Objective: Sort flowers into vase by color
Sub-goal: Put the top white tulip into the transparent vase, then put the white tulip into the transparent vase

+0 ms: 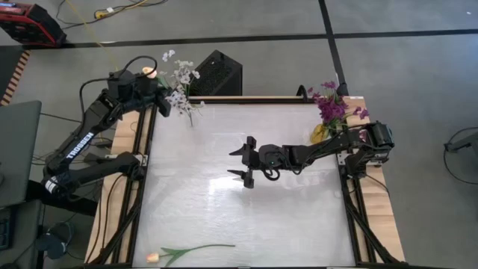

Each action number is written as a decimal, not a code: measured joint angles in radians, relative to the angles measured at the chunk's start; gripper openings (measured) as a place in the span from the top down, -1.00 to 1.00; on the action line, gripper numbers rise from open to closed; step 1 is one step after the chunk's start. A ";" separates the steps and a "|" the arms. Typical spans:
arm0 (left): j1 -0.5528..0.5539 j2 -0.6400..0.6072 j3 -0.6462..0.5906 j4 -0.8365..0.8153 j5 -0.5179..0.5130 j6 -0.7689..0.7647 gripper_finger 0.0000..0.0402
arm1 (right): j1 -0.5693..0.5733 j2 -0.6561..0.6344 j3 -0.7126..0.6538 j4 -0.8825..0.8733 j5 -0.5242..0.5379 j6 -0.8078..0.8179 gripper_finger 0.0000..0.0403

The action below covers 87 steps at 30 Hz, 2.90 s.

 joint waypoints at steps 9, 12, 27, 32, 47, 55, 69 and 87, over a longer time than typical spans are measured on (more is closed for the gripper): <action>0.000 -0.037 -0.142 0.066 0.001 -0.023 1.00 | 0.002 0.000 0.000 -0.006 0.000 -0.005 -0.59; 0.000 -0.039 -0.182 0.091 -0.004 -0.029 1.00 | 0.002 0.000 0.000 -0.006 0.000 -0.005 -0.59; 0.000 -0.039 -0.276 0.197 -0.047 -0.021 0.73 | 0.011 0.000 0.000 -0.005 0.000 -0.004 -0.59; 0.000 -0.039 -0.240 0.091 -0.051 -0.016 0.37 | 0.014 0.000 0.000 -0.005 0.000 0.003 -0.59; -0.031 -0.039 -0.088 -0.457 0.012 -0.058 -0.01 | 0.052 0.000 0.000 0.005 0.000 0.003 -0.59; -0.196 -0.060 -0.094 -0.642 0.203 -0.120 -0.01 | 0.137 0.000 0.000 0.002 0.000 0.000 -0.59; -0.611 -0.352 -0.328 -0.376 0.269 -0.360 0.00 | 0.265 0.187 0.236 -0.033 -0.017 -0.004 -0.59; -0.823 -0.296 -0.476 -0.058 0.267 -0.320 0.00 | 0.350 0.631 0.823 -0.211 -0.170 0.086 -0.59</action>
